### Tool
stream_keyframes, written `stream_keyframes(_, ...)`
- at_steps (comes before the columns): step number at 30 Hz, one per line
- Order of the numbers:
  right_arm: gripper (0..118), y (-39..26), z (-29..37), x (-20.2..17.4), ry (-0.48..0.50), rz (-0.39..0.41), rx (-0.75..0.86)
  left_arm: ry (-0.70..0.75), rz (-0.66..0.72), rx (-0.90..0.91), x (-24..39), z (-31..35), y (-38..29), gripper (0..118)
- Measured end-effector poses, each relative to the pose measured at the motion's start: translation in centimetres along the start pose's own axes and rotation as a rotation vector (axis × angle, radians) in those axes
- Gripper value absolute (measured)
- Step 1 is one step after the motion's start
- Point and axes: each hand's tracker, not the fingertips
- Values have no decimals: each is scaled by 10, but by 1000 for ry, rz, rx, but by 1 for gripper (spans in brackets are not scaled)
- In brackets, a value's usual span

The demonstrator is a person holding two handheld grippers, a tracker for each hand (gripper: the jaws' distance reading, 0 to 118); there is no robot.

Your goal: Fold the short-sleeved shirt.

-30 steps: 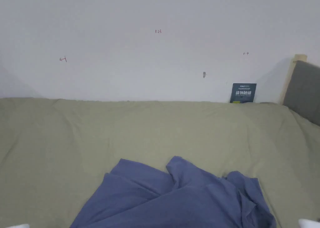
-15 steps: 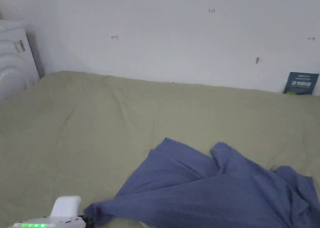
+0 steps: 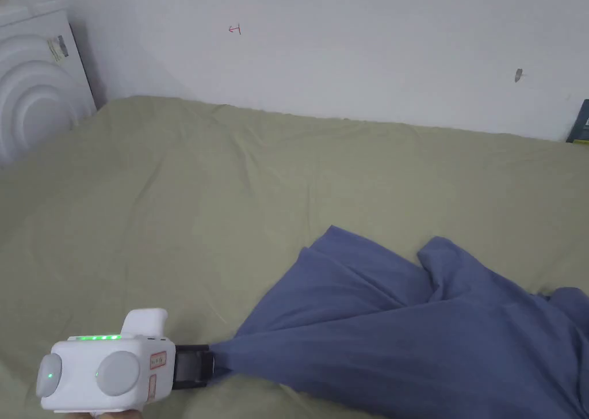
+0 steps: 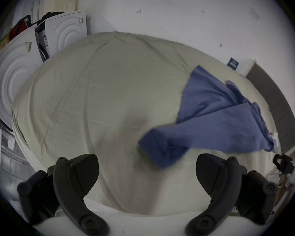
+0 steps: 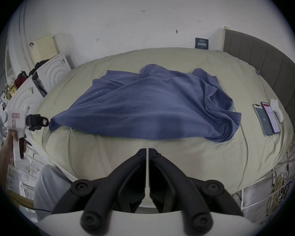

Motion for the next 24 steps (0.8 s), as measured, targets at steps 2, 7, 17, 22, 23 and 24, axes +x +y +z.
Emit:
stream_keyframes(2,5,0,-3,0,-6,3,-8,2,-10,-17,3,-14,8,114)
stream_keyframes(7,5,-2,-6,6,-7,-6,-33,10,-87,-57,23,-30,6,80)
stream_keyframes(17,5,19,-5,30,-37,-8,-35,-23,-82,-42,30,-23,1,0)
stream_keyframes(22,5,87,-40,54,-117,135,8,-23,-123,-59,32,-23,5,0)
stream_keyframes(23,5,106,-53,59,-112,154,11,-19,-132,-62,34,-24,5,0)
stream_keyframes(24,5,127,-67,64,-119,162,8,-16,-135,-62,34,-25,5,0)
